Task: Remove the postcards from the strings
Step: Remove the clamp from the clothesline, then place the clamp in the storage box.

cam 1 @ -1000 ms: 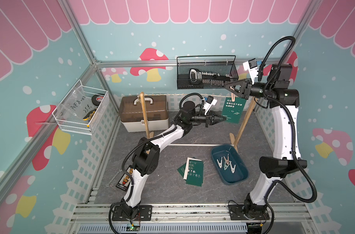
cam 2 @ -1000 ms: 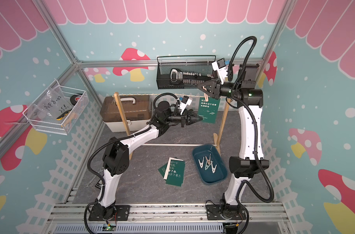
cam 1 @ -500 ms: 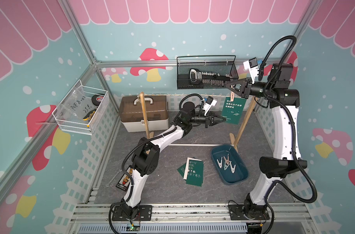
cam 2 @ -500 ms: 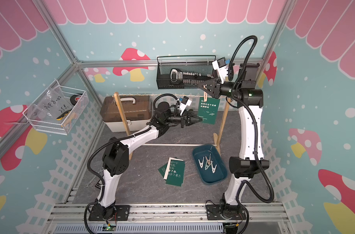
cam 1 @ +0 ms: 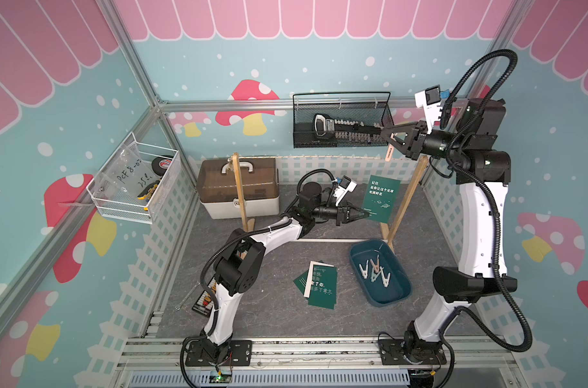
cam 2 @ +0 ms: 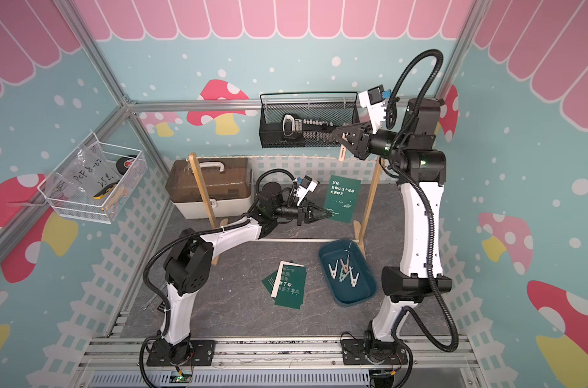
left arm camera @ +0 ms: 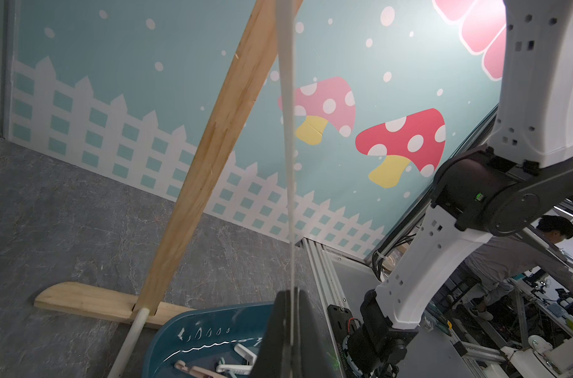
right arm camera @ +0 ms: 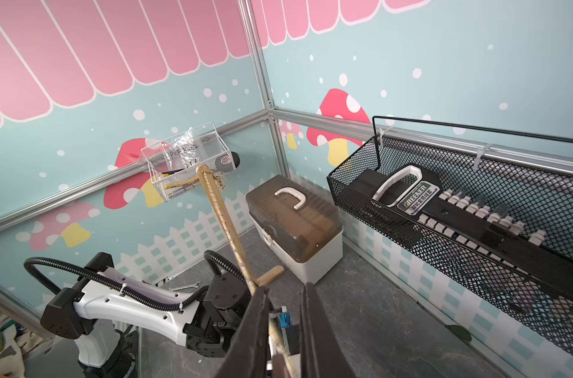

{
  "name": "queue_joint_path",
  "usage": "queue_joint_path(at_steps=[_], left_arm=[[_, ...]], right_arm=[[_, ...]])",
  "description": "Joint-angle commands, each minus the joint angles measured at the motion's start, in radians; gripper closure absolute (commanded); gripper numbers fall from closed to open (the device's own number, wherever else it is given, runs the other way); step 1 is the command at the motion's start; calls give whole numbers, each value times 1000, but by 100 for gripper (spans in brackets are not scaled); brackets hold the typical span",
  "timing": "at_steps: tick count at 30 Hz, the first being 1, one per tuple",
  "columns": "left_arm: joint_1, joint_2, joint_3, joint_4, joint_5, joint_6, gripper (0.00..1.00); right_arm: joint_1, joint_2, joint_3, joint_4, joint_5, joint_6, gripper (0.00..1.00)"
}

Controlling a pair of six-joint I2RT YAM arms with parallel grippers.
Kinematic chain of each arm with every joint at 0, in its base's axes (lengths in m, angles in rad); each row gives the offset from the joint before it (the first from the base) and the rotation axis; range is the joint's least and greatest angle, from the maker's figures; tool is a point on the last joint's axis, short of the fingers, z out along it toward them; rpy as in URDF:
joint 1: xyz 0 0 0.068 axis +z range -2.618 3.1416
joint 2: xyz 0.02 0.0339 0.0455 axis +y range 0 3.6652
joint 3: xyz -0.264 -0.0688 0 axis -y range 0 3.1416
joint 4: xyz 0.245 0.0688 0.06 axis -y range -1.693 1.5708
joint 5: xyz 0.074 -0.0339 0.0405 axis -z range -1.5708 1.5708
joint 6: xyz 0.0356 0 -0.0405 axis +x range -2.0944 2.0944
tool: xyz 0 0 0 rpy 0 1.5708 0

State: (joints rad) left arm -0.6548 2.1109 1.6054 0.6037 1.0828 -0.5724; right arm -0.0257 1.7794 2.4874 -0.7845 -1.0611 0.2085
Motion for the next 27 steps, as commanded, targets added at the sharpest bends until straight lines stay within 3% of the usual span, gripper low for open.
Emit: queue_joint_path(at_steps=[1, 9, 15, 23, 27], left_arm=[[0, -56, -22, 42, 21, -4, 97], [1, -68, -61, 60, 22, -14, 97], [9, -117, -141, 45, -9, -8, 97], [14, -262, -371, -232, -159, 111, 100], [16, -361, -483, -432, -245, 155, 100]], right_arm=[[-11, -61, 9, 26, -11, 15, 84], [-50, -249, -133, 24, -23, 7, 84], [-57, -506, -501, -5, 45, -45, 83], [-56, -775, -970, -41, 74, -26, 83], [-51, -850, -1192, 79, 3, 92, 85]])
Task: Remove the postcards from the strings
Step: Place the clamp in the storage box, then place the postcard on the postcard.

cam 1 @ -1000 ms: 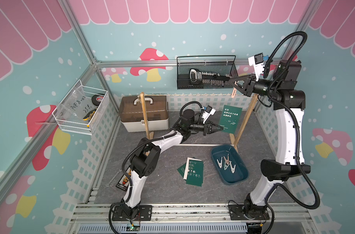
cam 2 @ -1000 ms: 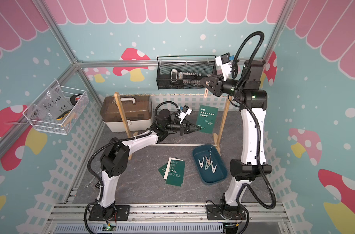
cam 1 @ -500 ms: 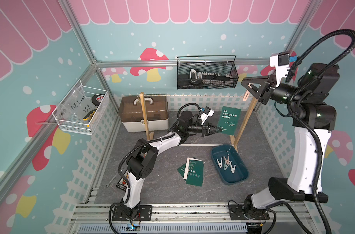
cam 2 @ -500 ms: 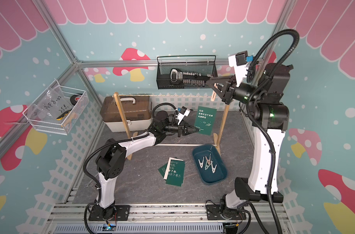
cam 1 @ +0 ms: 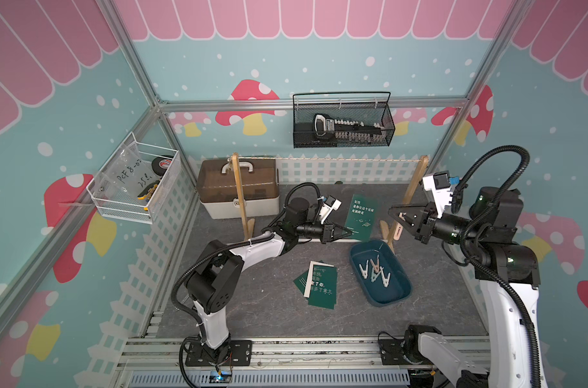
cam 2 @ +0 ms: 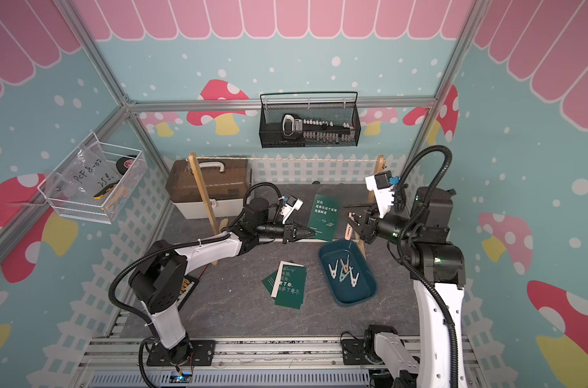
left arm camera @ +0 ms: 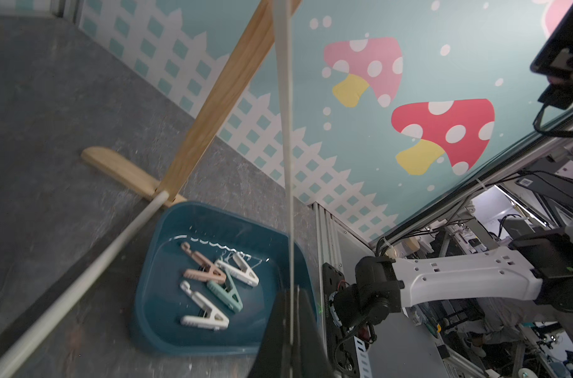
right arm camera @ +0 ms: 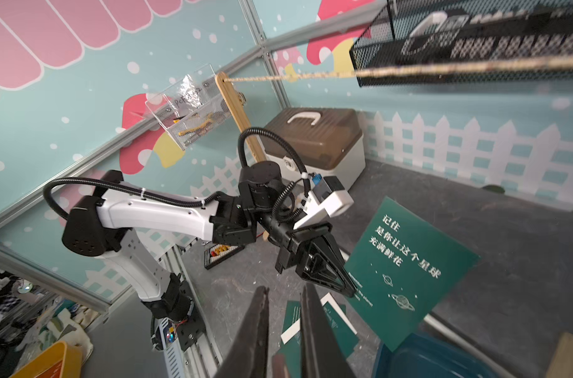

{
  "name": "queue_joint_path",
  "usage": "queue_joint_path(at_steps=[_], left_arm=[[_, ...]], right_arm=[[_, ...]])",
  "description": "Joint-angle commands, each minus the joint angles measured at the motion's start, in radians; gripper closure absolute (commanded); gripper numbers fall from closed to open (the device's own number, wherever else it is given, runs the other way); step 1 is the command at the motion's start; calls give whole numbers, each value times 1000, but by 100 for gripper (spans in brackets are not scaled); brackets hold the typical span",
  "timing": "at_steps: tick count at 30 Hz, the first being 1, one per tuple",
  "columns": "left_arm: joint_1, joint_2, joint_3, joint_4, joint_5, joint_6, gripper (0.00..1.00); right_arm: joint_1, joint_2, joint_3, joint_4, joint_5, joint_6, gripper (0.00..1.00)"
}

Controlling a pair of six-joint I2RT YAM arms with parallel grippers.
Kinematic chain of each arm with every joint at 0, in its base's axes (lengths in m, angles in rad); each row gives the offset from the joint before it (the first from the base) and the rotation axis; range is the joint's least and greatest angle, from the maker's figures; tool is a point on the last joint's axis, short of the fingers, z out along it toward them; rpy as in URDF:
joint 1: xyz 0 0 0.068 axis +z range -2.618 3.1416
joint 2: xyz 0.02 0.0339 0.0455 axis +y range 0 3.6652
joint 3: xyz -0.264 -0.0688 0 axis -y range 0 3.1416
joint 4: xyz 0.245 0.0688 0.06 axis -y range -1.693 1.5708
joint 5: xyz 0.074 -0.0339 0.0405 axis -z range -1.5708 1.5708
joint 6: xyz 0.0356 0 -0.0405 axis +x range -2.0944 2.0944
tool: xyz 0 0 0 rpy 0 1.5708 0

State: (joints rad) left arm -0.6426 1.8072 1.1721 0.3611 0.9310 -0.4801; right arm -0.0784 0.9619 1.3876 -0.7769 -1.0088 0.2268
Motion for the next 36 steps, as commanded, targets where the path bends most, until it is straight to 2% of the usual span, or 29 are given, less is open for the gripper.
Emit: queue_joint_path(at_steps=[1, 6, 12, 16, 18, 22, 29, 32, 36], left_arm=[[4, -81, -79, -226, -120, 58, 100], [-5, -183, -262, -208, -207, -51, 100], [-40, -280, -406, -208, -261, -87, 100], [-96, -280, -461, -207, -266, -117, 100], [-121, -274, -483, -202, -260, -146, 100], [-129, -263, -519, -296, -328, -224, 100], [-129, -291, -587, -311, -334, -329, 100], [-128, -280, -578, -367, -335, -328, 100], [-124, -278, -588, -389, -367, -326, 80]], right_arm=[[3, -54, -145, 93, -48, 86, 85], [3, -128, -345, 128, 11, 108, 85], [9, -144, -550, 218, 218, 163, 86], [12, -132, -653, 294, 363, 204, 86], [14, -116, -691, 332, 430, 227, 86], [23, -57, -755, 369, 597, 261, 86], [47, 81, -800, 427, 703, 246, 87], [52, 140, -803, 461, 723, 243, 87], [61, 211, -799, 490, 741, 238, 87]])
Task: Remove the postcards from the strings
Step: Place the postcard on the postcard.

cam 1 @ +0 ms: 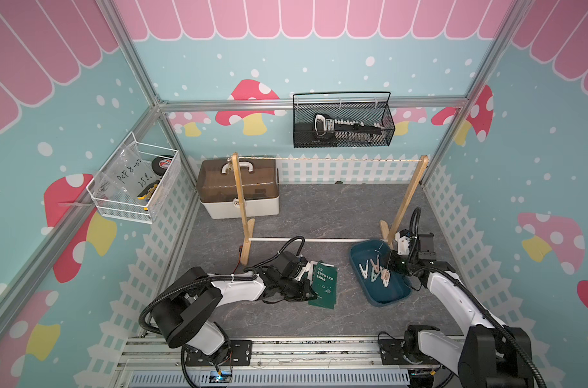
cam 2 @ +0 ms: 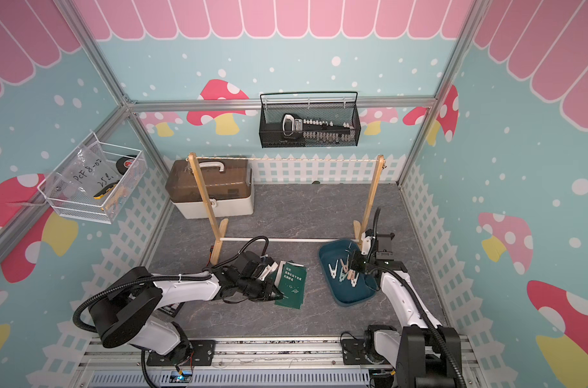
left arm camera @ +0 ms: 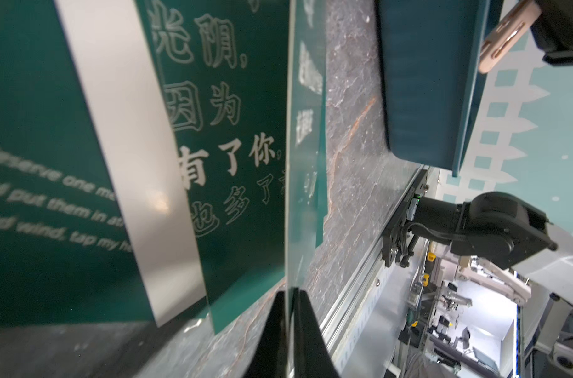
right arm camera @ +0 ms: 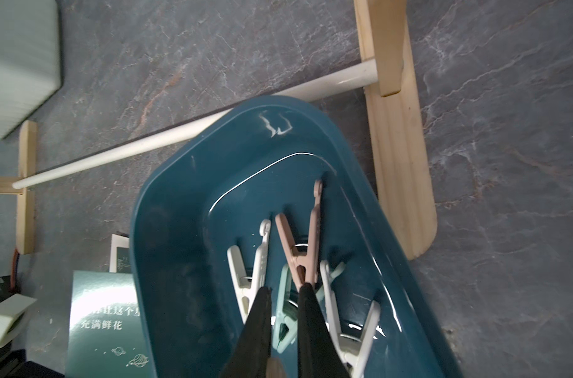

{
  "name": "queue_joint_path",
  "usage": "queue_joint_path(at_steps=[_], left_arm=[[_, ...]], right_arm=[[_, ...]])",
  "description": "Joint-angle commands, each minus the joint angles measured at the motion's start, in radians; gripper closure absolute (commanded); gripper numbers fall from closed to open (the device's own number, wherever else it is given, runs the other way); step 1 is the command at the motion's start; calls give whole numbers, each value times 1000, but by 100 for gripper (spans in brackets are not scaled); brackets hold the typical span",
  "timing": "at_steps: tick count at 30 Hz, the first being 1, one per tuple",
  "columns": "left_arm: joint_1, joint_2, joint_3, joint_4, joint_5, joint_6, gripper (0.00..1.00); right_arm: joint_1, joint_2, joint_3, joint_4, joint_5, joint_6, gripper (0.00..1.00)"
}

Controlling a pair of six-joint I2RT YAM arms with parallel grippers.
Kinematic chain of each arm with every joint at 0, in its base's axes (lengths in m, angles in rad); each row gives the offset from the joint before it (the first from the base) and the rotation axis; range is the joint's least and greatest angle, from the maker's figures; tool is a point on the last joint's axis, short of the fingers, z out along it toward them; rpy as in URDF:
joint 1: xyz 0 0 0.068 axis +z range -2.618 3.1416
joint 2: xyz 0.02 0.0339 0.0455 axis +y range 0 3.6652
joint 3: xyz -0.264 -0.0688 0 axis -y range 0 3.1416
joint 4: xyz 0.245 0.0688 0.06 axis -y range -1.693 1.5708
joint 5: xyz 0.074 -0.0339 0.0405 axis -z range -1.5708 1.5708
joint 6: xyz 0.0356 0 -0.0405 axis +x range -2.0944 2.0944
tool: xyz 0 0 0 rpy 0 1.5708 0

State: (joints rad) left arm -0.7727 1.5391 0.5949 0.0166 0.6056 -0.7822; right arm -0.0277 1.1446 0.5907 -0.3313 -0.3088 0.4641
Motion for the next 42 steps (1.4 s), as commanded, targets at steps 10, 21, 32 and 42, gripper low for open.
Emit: queue_joint_path(at_steps=[10, 21, 32, 42], left_arm=[[7, -54, 17, -186, -135, 38, 48], [9, -247, 100, -427, -549, 236, 42], [111, -559, -103, -7, -1232, 505, 31], [482, -711, -260, 209, -1256, 504, 27]], right_arm=[[18, 115, 7, 81, 71, -8, 86], [28, 148, 5, 98, 71, -5, 81], [28, 122, 2, 101, 48, -27, 55], [28, -39, 36, 32, 100, -61, 37]])
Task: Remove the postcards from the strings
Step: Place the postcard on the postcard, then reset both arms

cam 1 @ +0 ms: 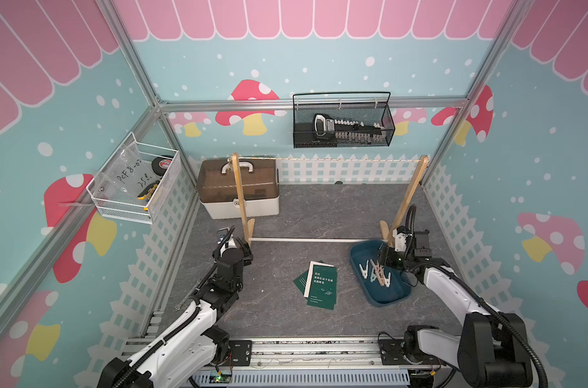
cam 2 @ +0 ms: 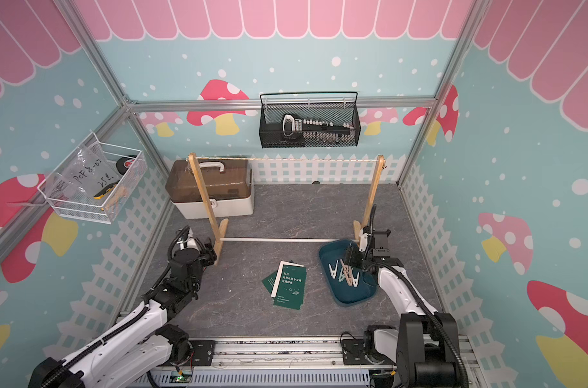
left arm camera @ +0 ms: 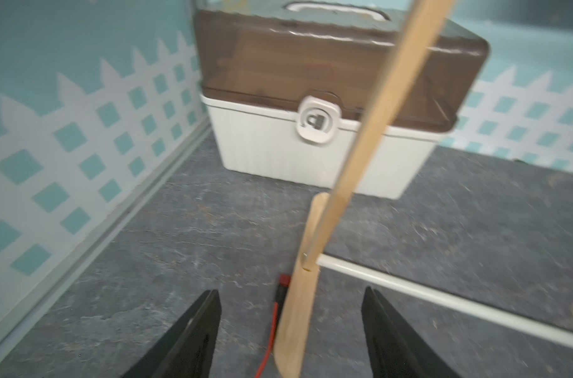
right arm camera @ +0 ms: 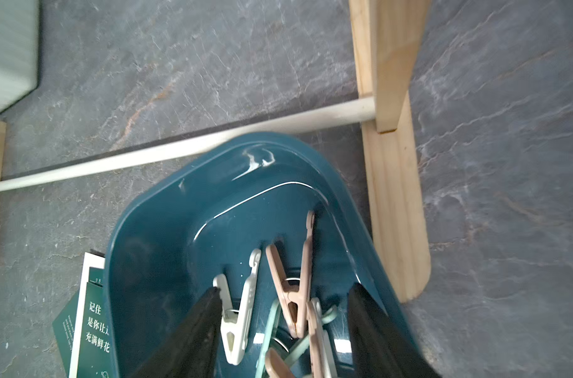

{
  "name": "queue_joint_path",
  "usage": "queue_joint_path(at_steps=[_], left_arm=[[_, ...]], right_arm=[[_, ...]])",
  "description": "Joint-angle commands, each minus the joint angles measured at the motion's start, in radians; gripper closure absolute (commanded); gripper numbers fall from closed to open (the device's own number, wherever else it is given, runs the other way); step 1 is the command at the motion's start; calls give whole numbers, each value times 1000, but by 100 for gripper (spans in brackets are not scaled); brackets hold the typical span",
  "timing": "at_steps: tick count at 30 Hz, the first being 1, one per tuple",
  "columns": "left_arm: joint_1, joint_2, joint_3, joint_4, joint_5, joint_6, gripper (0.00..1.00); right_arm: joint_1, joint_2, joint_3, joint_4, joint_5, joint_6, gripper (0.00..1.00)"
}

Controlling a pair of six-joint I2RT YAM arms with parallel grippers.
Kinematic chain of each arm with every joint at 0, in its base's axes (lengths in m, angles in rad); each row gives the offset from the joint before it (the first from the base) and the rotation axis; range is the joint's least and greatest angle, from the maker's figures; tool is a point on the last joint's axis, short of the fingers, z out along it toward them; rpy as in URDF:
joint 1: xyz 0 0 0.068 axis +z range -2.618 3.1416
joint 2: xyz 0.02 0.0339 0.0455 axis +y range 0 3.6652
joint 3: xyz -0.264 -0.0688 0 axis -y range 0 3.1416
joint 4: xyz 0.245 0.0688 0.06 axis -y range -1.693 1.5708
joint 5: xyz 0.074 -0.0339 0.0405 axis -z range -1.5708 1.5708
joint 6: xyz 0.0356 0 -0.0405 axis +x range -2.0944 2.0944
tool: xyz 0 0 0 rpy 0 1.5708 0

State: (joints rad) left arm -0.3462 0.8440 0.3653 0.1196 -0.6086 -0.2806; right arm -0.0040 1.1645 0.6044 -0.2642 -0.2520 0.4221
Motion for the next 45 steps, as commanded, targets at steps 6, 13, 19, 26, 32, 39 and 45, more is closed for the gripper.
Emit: queue_joint_path(at_steps=[6, 13, 19, 26, 32, 39, 45], left_arm=[[186, 102, -65, 305, -8, 26, 25], [327, 450, -56, 652, 109, 93, 13], [400, 517, 1, 621, 254, 51, 10], [398, 575, -126, 941, 392, 104, 1], [390, 697, -99, 1021, 471, 145, 1], [364, 681, -30, 851, 446, 164, 1], [358, 686, 3, 800, 476, 188, 1]], right_arm=[[4, -259, -14, -29, 187, -50, 27], [3, -359, -60, 73, 498, -97, 2], [-8, -252, -136, 343, 711, -142, 1], [-19, -57, -320, 852, 696, -236, 1], [-26, 55, -371, 1104, 591, -305, 1], [-31, 227, -414, 1348, 451, -306, 1], [-31, 325, -358, 1337, 412, -326, 1]])
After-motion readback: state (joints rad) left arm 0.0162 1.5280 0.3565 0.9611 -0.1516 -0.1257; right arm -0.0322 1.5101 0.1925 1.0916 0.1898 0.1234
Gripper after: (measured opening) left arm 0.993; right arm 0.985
